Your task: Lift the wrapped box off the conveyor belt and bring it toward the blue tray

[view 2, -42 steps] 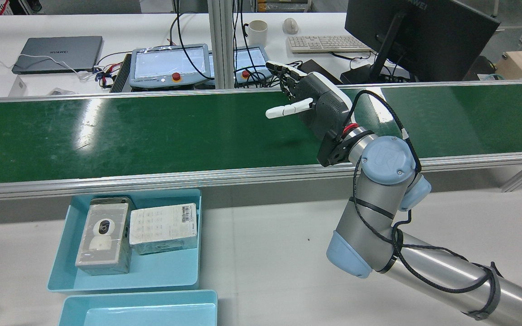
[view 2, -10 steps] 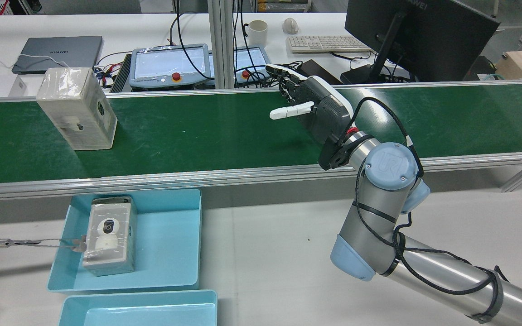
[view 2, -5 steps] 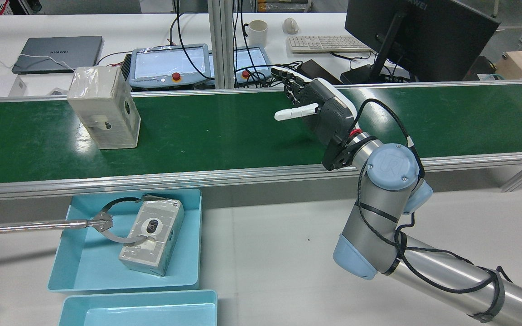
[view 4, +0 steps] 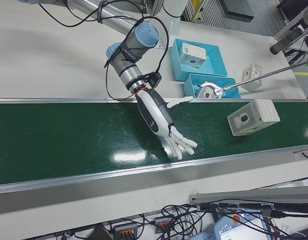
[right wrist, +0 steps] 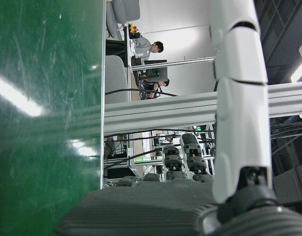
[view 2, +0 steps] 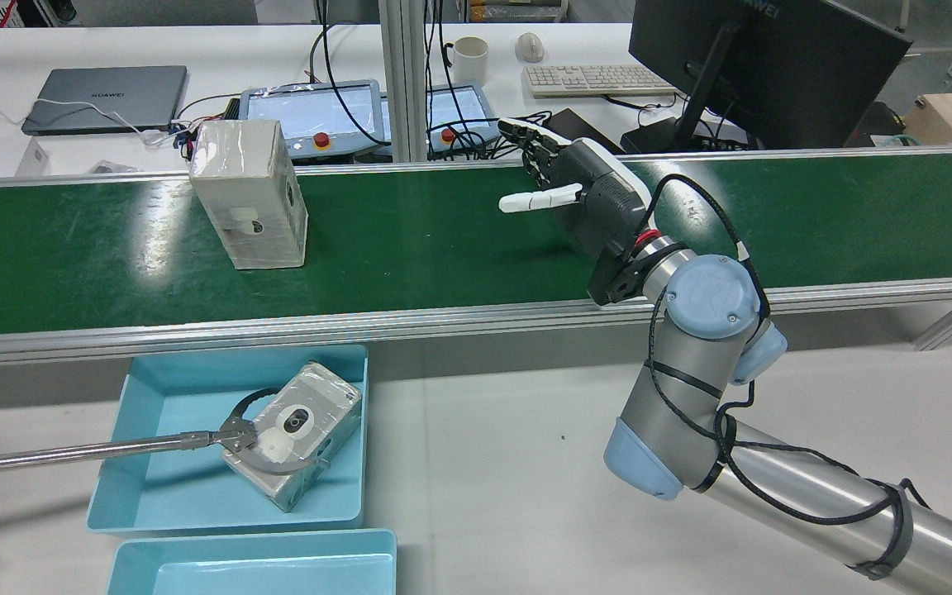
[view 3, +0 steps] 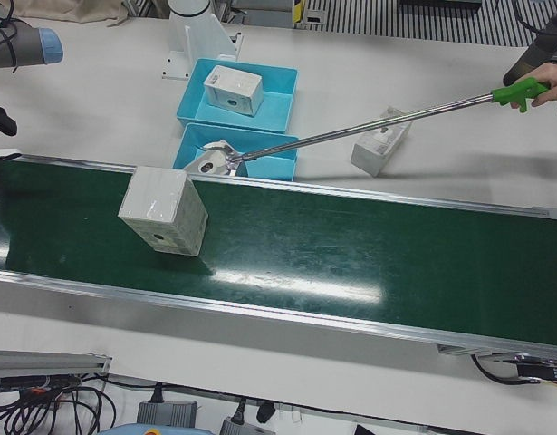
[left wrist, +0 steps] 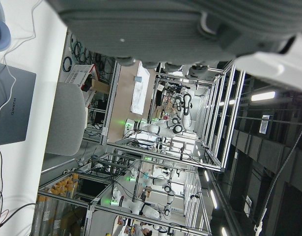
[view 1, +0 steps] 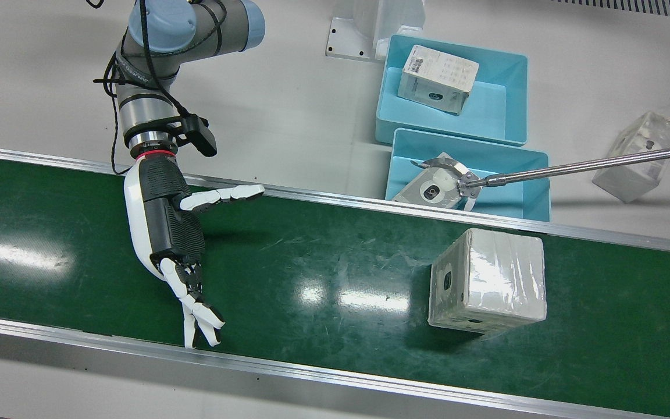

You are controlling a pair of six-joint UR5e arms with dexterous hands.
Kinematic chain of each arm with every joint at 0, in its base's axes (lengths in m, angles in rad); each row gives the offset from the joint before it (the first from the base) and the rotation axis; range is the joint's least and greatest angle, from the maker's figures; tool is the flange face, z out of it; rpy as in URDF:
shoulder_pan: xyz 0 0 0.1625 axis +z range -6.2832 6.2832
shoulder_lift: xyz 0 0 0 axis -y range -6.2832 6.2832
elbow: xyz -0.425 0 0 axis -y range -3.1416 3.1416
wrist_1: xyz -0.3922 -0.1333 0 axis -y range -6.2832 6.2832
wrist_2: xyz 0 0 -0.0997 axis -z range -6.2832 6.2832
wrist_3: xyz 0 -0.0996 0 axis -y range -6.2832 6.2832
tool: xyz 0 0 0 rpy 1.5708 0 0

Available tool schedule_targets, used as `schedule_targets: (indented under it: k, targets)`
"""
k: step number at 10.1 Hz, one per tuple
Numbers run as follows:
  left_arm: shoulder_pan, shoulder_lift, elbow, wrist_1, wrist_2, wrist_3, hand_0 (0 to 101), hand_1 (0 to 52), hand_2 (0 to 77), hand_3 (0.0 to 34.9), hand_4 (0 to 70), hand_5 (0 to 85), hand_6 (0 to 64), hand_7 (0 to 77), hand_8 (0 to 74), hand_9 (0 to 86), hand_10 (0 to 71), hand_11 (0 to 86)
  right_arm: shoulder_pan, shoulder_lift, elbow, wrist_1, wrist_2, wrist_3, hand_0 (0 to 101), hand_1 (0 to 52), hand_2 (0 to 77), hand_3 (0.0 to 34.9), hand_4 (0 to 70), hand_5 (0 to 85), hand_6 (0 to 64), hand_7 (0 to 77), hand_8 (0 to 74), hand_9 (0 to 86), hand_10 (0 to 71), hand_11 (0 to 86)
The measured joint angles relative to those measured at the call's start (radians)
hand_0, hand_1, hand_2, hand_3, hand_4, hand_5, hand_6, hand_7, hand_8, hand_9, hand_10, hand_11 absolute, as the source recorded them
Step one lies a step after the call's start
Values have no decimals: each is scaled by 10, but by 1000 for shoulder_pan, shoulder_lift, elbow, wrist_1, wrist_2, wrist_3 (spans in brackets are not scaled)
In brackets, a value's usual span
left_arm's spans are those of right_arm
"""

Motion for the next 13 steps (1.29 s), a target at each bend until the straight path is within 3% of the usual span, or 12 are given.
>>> schedule_targets:
  k: [1,2,3,5,9,13]
  targets:
    - [0,0,0,0,0,0,0,0,5,0,0,11,5,5,5,5,5,5,-8,7,-2,1,0,-6,483,153,65,5,98,142,27,22,0,16,0,11]
    - [0,0,0,0,0,0,0,0,11,0,0,11,5,5,5,5,5,5,-16,17,-3,1,-1,-15,497,180,114,3,98,147,22,27,0,16,0,11]
    - [0,0,0,0,0,0,0,0,11,0,0,11,0,5,5,5,5,5,-22,27,-3,1,-1,-21,501,153,98,4,109,147,38,44,0,16,0,11]
    - [0,0,0,0,0,0,0,0,11,0,0,11,5,5,5,5,5,5,-27,37,-3,1,-1,-21,501,153,98,4,109,147,38,44,0,16,0,11]
    - [0,0,0,0,0,0,0,0,5,0,0,11,5,5,5,5,5,5,-28,40,-4,2,-2,-23,486,142,22,0,76,120,16,16,0,16,0,11]
    - [0,0,0,0,0,0,0,0,5,0,0,11,5,5,5,5,5,5,-29,41,-29,11,-1,-28,485,136,44,0,87,120,16,16,0,16,0,11]
